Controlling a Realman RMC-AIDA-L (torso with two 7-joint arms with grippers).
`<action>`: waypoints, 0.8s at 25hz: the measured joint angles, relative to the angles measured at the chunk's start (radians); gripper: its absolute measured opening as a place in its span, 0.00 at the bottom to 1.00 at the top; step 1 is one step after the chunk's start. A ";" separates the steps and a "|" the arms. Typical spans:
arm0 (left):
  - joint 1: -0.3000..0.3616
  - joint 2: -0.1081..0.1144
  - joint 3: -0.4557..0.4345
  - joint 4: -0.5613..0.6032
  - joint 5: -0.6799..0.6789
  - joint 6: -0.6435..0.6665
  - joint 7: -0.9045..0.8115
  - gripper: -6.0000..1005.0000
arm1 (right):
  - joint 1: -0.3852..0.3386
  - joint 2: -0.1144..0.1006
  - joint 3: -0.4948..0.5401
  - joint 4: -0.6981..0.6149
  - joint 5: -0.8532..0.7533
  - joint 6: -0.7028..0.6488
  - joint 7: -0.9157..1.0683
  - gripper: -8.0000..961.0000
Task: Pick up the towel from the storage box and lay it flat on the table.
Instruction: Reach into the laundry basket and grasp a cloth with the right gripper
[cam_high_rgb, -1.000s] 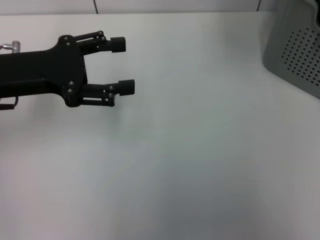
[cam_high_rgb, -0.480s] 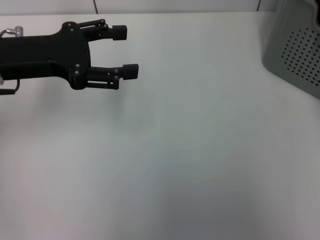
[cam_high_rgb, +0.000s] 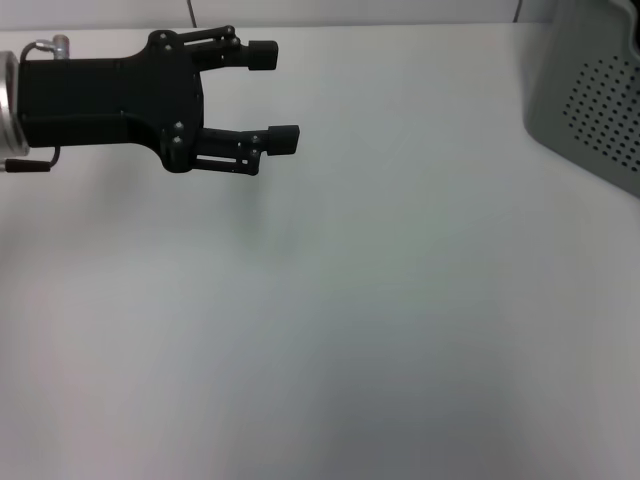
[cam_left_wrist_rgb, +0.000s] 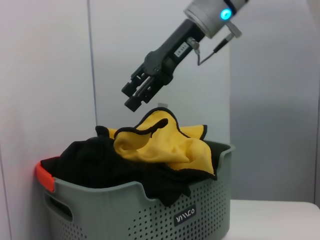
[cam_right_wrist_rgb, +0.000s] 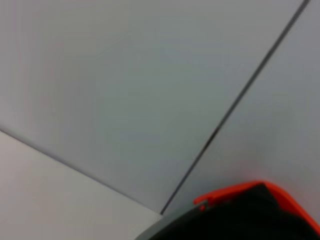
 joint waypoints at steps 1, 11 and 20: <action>-0.001 0.001 0.002 0.000 0.000 -0.001 0.003 0.87 | 0.018 -0.007 -0.002 0.017 -0.004 -0.019 0.016 0.70; 0.004 0.016 0.003 -0.057 0.000 -0.010 0.073 0.87 | -0.042 0.001 -0.001 0.005 -0.015 -0.069 0.026 0.70; 0.022 0.002 -0.003 -0.068 -0.010 -0.010 0.060 0.87 | -0.160 -0.058 0.004 -0.107 -0.017 -0.103 0.026 0.70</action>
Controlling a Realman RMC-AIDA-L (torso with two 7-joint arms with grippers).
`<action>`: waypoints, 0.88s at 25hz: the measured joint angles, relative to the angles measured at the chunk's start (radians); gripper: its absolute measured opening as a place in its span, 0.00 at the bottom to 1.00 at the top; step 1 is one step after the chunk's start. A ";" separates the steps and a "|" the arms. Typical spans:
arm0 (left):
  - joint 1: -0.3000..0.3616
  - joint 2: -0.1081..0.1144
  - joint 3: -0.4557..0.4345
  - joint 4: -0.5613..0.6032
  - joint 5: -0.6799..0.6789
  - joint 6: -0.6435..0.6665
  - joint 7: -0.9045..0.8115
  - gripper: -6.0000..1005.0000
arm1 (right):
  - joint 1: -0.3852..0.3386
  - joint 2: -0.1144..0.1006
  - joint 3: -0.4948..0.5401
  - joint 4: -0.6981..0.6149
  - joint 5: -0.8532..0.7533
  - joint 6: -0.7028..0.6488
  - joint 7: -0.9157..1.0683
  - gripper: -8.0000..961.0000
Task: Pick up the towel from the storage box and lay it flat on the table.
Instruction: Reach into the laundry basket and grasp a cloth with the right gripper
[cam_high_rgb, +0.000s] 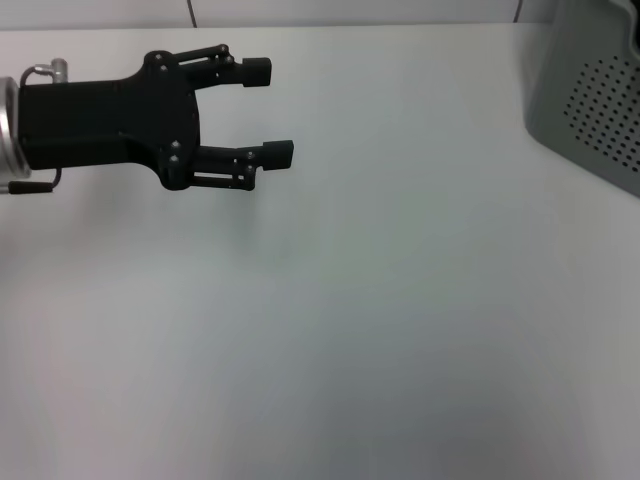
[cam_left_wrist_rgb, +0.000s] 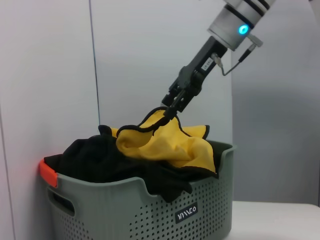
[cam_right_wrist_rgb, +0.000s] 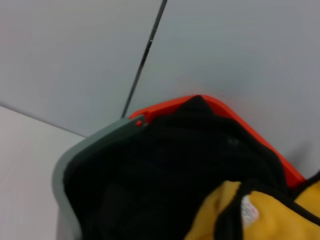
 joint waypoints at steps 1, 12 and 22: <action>0.002 -0.004 0.000 -0.001 0.000 0.000 0.000 0.87 | -0.004 -0.004 0.000 -0.006 0.000 -0.002 0.000 0.70; -0.014 -0.019 0.004 -0.015 -0.002 0.000 0.003 0.87 | -0.067 -0.007 -0.022 -0.014 0.001 0.058 -0.015 0.62; -0.014 -0.017 0.006 -0.015 -0.003 0.000 0.004 0.87 | -0.073 0.010 -0.083 0.007 0.002 0.112 -0.016 0.62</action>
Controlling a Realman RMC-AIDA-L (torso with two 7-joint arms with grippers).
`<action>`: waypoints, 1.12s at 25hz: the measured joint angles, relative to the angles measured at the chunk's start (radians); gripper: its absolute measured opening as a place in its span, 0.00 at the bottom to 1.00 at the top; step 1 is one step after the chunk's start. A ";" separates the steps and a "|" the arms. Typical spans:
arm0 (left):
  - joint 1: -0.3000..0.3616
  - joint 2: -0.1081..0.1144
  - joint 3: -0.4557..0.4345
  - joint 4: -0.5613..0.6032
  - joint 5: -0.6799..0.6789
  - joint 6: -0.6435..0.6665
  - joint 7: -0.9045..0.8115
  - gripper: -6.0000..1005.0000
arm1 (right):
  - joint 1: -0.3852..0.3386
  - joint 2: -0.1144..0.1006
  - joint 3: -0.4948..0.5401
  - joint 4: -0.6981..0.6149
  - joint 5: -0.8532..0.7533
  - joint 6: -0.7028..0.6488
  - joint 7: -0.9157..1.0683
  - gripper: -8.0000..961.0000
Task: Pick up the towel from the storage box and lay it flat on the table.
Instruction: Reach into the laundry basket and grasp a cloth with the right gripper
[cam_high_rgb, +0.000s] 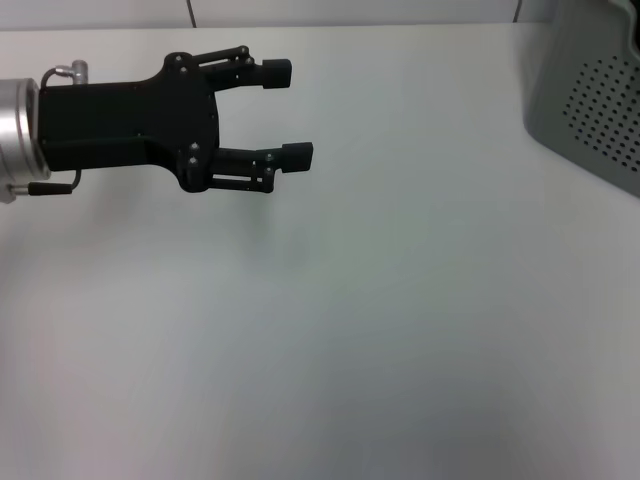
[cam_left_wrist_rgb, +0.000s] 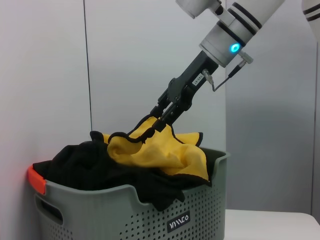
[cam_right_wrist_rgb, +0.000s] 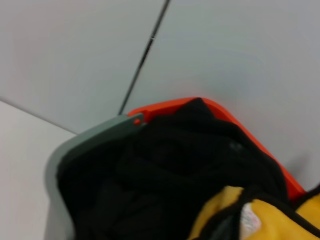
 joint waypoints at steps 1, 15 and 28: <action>0.002 0.000 0.000 0.000 0.000 0.000 0.000 0.87 | 0.002 0.004 -0.007 0.001 0.000 0.000 0.000 0.62; 0.008 -0.001 0.000 0.000 0.005 0.009 0.005 0.87 | 0.045 0.018 -0.075 0.020 -0.002 -0.008 0.009 0.62; 0.008 -0.002 0.000 -0.012 0.005 0.005 0.017 0.87 | 0.015 0.004 -0.071 0.093 -0.004 0.043 0.002 0.61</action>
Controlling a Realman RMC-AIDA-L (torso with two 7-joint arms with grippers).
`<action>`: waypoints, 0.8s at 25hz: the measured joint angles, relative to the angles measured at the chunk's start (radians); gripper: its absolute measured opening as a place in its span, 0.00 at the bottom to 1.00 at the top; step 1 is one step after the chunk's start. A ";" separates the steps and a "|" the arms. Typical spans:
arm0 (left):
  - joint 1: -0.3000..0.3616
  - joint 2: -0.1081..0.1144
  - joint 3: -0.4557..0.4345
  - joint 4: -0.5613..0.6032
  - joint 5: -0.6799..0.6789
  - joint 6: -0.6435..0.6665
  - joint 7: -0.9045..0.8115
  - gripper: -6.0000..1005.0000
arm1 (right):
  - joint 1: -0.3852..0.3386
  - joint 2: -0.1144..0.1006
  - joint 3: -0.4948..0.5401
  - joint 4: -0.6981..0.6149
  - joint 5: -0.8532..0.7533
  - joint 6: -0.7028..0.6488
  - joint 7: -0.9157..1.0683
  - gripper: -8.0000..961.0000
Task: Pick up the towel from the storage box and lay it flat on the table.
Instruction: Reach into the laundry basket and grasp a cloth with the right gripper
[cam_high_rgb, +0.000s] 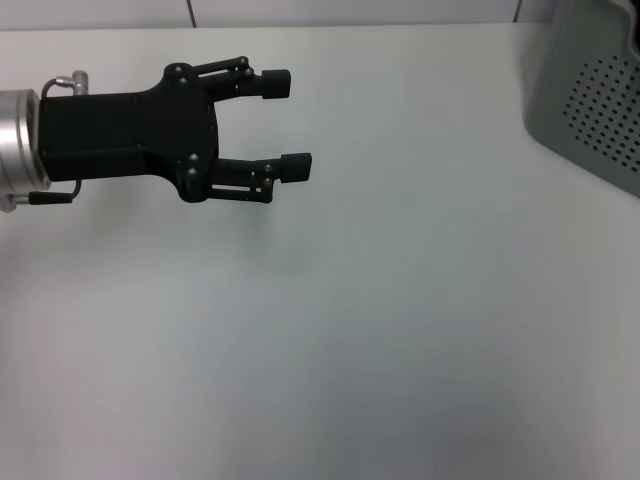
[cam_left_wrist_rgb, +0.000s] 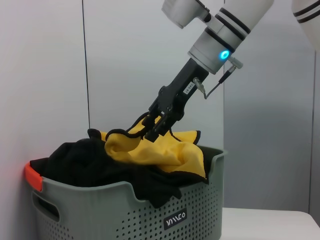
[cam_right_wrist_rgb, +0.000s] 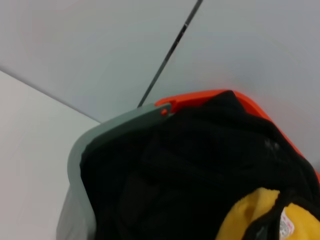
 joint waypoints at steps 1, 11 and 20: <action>0.000 0.000 0.000 0.000 0.000 0.000 0.000 0.87 | -0.002 -0.001 0.000 0.001 0.000 0.000 0.000 0.60; 0.000 0.000 0.000 -0.001 0.001 -0.002 0.000 0.87 | -0.018 -0.004 -0.006 0.011 0.001 0.044 -0.009 0.51; 0.004 -0.001 0.000 -0.013 0.000 -0.002 0.000 0.87 | -0.012 -0.003 -0.007 0.075 0.002 0.072 -0.019 0.35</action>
